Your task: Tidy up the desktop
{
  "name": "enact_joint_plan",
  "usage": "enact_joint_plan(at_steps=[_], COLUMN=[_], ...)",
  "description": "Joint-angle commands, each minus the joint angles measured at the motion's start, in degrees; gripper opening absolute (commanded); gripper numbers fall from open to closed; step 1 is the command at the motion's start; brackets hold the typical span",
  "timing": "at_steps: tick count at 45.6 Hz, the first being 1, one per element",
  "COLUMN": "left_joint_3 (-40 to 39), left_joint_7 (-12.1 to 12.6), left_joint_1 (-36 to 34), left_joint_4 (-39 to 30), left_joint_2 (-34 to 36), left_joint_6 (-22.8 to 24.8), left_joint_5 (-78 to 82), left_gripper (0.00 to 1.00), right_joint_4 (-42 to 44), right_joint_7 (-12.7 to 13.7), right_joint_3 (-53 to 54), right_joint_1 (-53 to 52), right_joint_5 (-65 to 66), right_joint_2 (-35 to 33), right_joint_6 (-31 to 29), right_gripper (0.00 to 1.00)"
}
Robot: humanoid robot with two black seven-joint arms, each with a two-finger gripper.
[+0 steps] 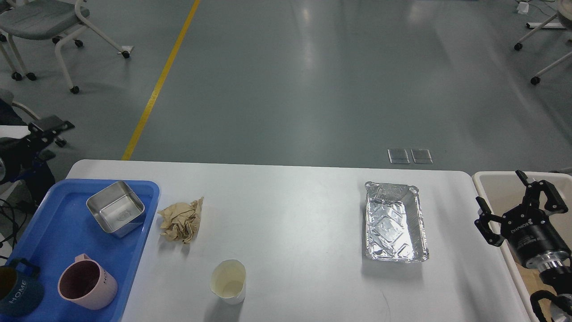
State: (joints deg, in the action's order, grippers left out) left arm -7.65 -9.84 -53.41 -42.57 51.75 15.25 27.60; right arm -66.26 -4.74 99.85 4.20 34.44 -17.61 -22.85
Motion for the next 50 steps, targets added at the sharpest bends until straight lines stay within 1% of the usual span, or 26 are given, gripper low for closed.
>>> enact_joint_plan(at_steps=[1, 3, 5, 12, 15, 19, 23, 27, 33, 42, 44, 45, 50], left_joint_3=[-7.5, -9.1, -10.5, -13.9, -15.5, -18.4, -22.2, -26.5, -33.9, -47.2, -49.7, -52.4, -56.8], left_joint_7=[0.0, 0.0, 0.0, -0.2, -0.4, -2.1, -4.0, -4.6, -4.6, -4.5, -4.5, -4.4, -4.1], left_joint_1=[2.2, 3.5, 4.8, 9.2, 11.5, 15.8, 19.7, 24.0, 31.9, 44.3, 46.5, 48.8, 51.7], left_joint_4=[-5.1, -8.8, -13.3, -30.0, -35.0, -39.8, -42.3, -43.8, -44.4, -44.4, -44.4, -44.3, -43.6], left_joint_2=[2.6, 3.8, 5.0, 8.3, 8.3, 7.4, 5.6, 4.3, 0.8, -7.9, -9.3, -10.8, -12.8], left_joint_6=[-0.5, -1.6, -3.7, -14.5, -18.1, -20.5, -21.3, -21.8, -21.7, -21.0, -20.4, -19.0, -16.5], left_joint_5=[-9.2, -12.4, -14.8, -18.6, -19.3, -20.6, -20.8, -20.8, -20.8, -20.7, -20.7, -20.7, -20.7], left_gripper=[0.97, 0.96, 0.97, 0.96, 0.96, 0.96, 0.96, 0.96, 0.96, 0.97, 0.97, 0.97, 0.97], right_joint_4=[0.0, 0.0, 0.0, 0.0, 0.0, 0.0, -0.1, -1.1, -1.3, -2.6, -3.0, -3.1, -3.1], right_joint_7=[0.1, 0.1, 0.1, 0.2, 0.2, 0.3, 0.4, 0.4, 0.3, 0.2, 0.2, 0.2, 0.0], right_joint_3=[0.0, 0.0, 0.0, 0.0, 0.0, 0.0, 0.0, -0.1, -0.1, 0.0, 0.0, 0.0, 0.1], right_joint_1=[0.1, 0.0, -0.1, 0.0, 0.0, 0.0, -0.1, -0.1, -0.2, -0.4, -0.5, -0.5, -1.2], right_joint_5=[0.0, 0.0, 0.0, 0.0, 0.0, 0.0, 0.0, 0.0, 0.3, 6.0, 7.6, 9.7, 13.4], right_joint_2=[-0.1, -0.1, -0.1, -0.4, -1.3, -2.5, -4.3, -6.6, -10.2, -14.2, -15.0, -16.0, -18.9], right_joint_6=[0.1, 0.1, 0.1, 0.1, 0.1, 0.1, 0.2, 0.3, 0.4, 0.8, 0.9, 0.9, 0.8], right_gripper=[1.00, 1.00, 1.00, 1.00, 1.00, 1.00, 1.00, 1.00, 1.00, 1.00, 1.00, 1.00, 1.00])
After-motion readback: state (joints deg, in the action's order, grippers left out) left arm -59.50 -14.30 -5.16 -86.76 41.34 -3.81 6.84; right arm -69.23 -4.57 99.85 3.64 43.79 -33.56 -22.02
